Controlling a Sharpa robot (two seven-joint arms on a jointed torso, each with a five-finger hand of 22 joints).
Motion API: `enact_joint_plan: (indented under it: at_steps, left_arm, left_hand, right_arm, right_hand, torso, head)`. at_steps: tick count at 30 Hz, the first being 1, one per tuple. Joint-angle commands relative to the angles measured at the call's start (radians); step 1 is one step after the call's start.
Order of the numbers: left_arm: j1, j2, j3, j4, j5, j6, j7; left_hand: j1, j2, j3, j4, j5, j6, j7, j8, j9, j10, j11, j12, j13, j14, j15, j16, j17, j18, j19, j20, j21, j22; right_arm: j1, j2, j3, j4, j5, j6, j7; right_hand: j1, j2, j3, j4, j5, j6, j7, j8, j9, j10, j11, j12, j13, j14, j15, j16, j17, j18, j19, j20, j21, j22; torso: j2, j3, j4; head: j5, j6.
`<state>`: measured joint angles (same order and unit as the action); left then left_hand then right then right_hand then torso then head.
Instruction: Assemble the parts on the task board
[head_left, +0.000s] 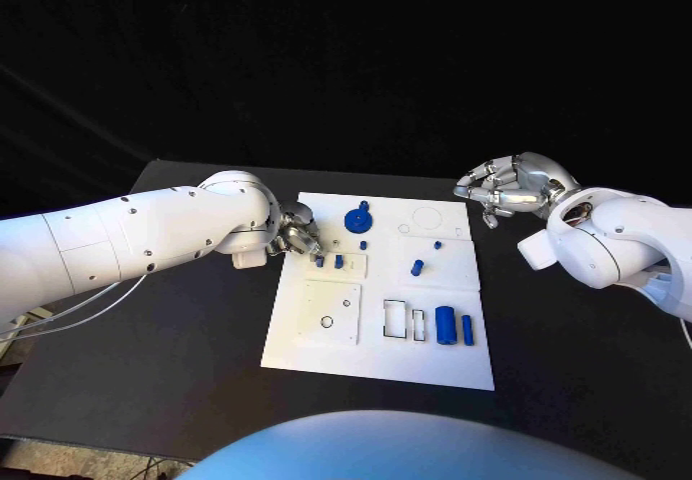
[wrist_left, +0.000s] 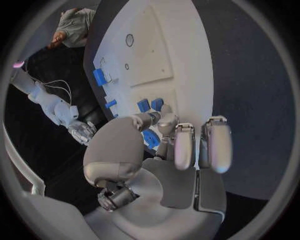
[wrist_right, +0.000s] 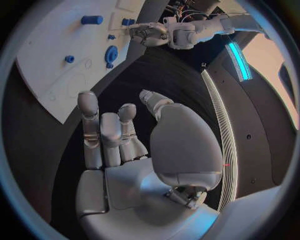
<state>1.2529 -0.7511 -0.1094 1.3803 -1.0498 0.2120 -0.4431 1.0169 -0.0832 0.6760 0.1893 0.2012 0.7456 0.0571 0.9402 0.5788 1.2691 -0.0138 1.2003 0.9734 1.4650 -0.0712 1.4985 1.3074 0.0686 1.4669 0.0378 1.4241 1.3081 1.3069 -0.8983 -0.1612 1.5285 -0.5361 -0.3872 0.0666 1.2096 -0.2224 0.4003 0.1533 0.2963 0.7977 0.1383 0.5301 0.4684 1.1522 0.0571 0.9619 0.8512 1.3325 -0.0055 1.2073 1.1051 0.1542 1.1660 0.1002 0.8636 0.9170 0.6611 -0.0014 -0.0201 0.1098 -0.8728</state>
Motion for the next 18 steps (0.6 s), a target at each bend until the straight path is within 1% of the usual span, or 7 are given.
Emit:
enact_joint_plan:
  at_steps: [1,8,11,18]
  left_arm:
    - [0.000,0.003,0.000,-0.001,0.004,-0.010,0.005]
    - [0.000,0.004,0.000,-0.003,0.004,-0.015,0.004]
    - [0.000,0.003,0.000,-0.003,0.005,-0.018,0.006]
    - [-0.001,-0.008,0.000,0.005,0.017,-0.047,0.016]
  left_hand:
    - [-0.008,0.000,-0.002,0.005,-0.005,0.008,0.002,-0.001,0.001,0.006,0.000,0.002,0.001,0.078,-0.004,-0.004,0.175,-0.015,0.007,-0.005,0.000,0.006]
    - [-0.009,-0.001,-0.004,0.006,-0.006,0.009,0.001,0.000,0.002,0.006,0.000,0.002,0.001,0.078,-0.004,-0.004,0.175,-0.015,0.006,-0.005,0.000,0.005]
    - [-0.012,-0.010,-0.016,0.012,-0.009,0.009,0.001,0.002,0.003,0.006,-0.001,0.002,0.002,0.078,-0.005,-0.004,0.175,-0.015,0.007,-0.005,0.001,0.006]
    - [-0.036,-0.030,-0.067,0.054,-0.007,0.009,0.002,0.001,0.003,0.003,0.000,0.001,0.000,0.078,-0.005,-0.004,0.175,-0.014,0.007,-0.006,-0.001,0.005]
  right_arm:
    - [-0.001,0.001,0.000,0.000,-0.004,0.010,0.005]
    - [-0.001,0.000,0.000,0.000,-0.005,0.010,0.005]
    - [-0.001,0.000,0.000,0.000,-0.006,0.010,0.005]
    - [-0.002,-0.001,0.000,0.001,-0.008,0.010,0.006]
  right_hand:
    - [0.001,0.003,-0.001,0.007,0.005,-0.009,0.000,-0.002,-0.001,-0.006,0.000,-0.004,-0.001,-0.007,-0.003,-0.004,-0.001,0.005,-0.007,-0.002,-0.006,0.000]
    - [0.001,0.003,-0.001,0.007,0.005,-0.009,0.000,-0.002,-0.001,-0.006,0.000,-0.004,-0.001,-0.007,-0.003,-0.004,-0.001,0.005,-0.007,-0.002,-0.006,0.000]
    - [0.001,0.003,-0.001,0.007,0.005,-0.009,0.000,-0.002,-0.001,-0.006,0.000,-0.004,-0.001,-0.007,-0.003,-0.004,-0.001,0.005,-0.007,-0.002,-0.006,0.000]
    - [0.002,0.002,-0.001,0.008,0.005,-0.009,0.000,-0.002,-0.001,-0.006,0.000,-0.005,-0.001,-0.007,-0.002,-0.003,0.000,0.006,-0.008,-0.001,-0.008,-0.001]
  torso:
    - [-0.001,-0.0001,0.0000]
    - [-0.001,-0.0001,-0.0004]
    - [0.000,-0.0002,-0.0003]
    - [-0.001,-0.0001,0.0000]
  head:
    - [0.000,0.000]
    - [0.000,0.000]
    - [-0.001,0.000]
    - [-0.001,0.000]
